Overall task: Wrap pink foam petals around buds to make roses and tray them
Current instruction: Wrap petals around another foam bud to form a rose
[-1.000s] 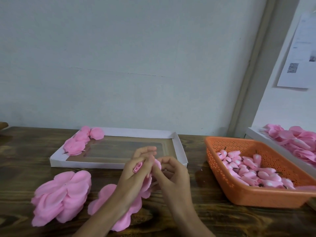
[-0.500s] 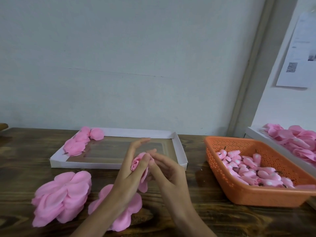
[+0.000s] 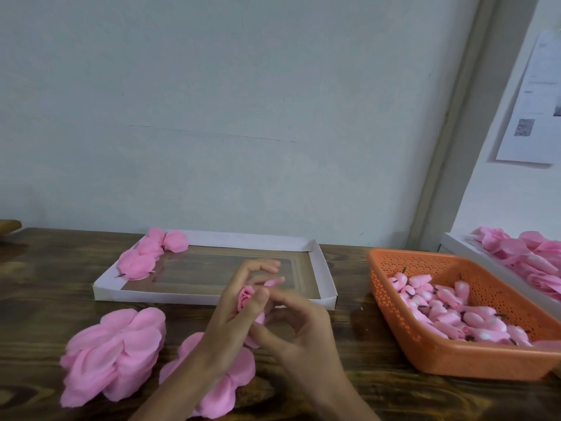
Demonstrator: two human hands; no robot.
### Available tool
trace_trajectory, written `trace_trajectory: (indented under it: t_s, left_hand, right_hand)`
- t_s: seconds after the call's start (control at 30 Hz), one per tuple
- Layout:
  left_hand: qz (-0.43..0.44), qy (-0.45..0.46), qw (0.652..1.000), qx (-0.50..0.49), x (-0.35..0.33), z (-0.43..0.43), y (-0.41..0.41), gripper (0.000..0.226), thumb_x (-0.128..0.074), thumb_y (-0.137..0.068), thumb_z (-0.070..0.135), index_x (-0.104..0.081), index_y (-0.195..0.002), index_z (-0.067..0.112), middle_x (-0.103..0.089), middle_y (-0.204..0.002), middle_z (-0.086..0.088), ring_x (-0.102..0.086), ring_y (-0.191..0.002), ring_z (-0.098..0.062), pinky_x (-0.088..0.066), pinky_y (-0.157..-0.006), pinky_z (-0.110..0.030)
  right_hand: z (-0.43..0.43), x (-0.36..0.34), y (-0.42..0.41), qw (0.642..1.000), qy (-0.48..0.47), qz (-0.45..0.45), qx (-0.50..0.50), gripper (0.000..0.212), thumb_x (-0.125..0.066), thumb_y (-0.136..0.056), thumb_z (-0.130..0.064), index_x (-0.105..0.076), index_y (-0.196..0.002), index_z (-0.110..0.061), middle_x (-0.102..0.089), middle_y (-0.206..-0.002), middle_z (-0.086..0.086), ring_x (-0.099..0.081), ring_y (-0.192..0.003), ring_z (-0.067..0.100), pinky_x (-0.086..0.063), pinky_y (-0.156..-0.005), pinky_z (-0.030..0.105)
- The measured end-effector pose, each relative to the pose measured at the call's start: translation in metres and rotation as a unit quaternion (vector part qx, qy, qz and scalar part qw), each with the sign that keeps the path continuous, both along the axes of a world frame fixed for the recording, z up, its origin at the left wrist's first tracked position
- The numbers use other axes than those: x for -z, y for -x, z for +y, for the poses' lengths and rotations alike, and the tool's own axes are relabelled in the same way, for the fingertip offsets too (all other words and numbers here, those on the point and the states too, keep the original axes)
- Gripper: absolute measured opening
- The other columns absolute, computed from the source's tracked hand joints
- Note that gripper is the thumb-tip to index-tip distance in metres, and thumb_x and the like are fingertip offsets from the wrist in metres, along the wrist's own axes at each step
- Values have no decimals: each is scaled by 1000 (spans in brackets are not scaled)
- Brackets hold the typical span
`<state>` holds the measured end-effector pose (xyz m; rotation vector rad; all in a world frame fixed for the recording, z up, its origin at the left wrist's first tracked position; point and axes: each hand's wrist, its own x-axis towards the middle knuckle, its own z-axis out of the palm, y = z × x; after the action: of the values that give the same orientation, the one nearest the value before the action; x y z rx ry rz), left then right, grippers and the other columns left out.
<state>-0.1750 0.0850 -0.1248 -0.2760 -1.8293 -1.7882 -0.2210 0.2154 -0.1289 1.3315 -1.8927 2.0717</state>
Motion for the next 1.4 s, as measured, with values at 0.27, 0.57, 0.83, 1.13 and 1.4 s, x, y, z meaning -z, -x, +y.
trace_trajectory:
  t_s: [0.27,0.57,0.83,1.13,1.4]
  left_hand:
    - [8,-68,998,15,12,5,4,41,-46,-88,45,-60,-125,36,-53,-151,5,-54,-139,-17,-54,-101,-39]
    - [6,-122,992,-35,6,11,5,27,-59,-87,44,-63,-113,38,-61,-140,10,-56,-137,-23,-50,-106,-49]
    - [44,-21,990,-130,-6,15,-2,41,-79,-77,49,-69,-112,30,-72,-115,2,-66,-116,-23,-55,-97,-36]
    - [88,-8,992,-93,-10,15,-3,33,-88,-82,18,-79,-114,21,-75,-110,-10,-72,-102,-35,-64,-72,-35]
    - [86,27,989,-121,-14,2,-3,29,-83,-78,16,-81,-106,11,-79,-102,-5,-75,-98,-28,-63,-82,-31]
  right_hand:
    - [3,5,3,991,8,80,111,37,-86,-77,-21,-78,-110,-36,-77,-94,-12,-73,-84,20,-61,-73,42]
    - [2,6,3,983,60,94,144,42,-87,-79,-14,-78,-113,-38,-78,-97,-10,-75,-87,20,-62,-76,43]
    - [6,3,10,974,112,60,189,33,-86,-81,-23,-79,-110,-37,-79,-97,-4,-76,-80,24,-64,-67,49]
    - [6,3,11,980,113,49,154,41,-83,-83,-9,-78,-115,-34,-79,-105,-4,-78,-89,26,-66,-68,43]
    - [12,-5,11,986,61,45,149,24,-74,-97,-12,-81,-110,-31,-74,-104,0,-72,-103,24,-62,-79,40]
